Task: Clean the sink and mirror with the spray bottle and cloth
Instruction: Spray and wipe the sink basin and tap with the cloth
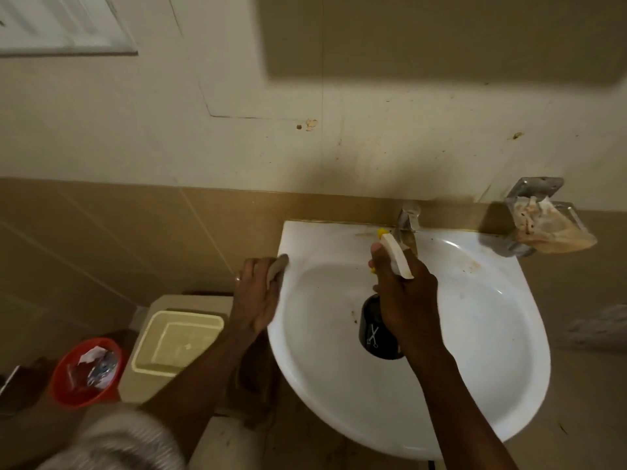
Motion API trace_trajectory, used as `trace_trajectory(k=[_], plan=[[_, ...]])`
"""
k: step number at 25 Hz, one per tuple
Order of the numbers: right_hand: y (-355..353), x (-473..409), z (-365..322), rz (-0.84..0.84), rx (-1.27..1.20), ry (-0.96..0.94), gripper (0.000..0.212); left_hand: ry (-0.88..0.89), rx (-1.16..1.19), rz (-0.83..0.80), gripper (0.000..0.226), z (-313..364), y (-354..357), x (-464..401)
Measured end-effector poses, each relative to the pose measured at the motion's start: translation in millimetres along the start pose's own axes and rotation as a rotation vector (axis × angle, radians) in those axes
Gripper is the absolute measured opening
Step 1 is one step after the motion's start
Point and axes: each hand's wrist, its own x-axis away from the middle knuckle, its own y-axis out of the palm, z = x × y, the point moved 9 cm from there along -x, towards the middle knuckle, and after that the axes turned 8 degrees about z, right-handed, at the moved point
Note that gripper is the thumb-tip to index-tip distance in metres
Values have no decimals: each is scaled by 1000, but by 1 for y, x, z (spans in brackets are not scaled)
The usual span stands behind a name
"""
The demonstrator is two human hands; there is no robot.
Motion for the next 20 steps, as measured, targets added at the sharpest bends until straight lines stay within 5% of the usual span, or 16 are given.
trace_trajectory(k=[7,11,16,20], plan=[[-3,11,1,1,-34,13,9,87,-152,-75,44,37,-19,84],[-5,10,6,12,-16,19,15,226,-345,-94,45,37,6,23],[-14,11,15,22,16,0,37,94,-249,-256,42,-5,48,-78],[-24,20,20,38,40,25,48,144,-91,-213,41,3,27,-16]])
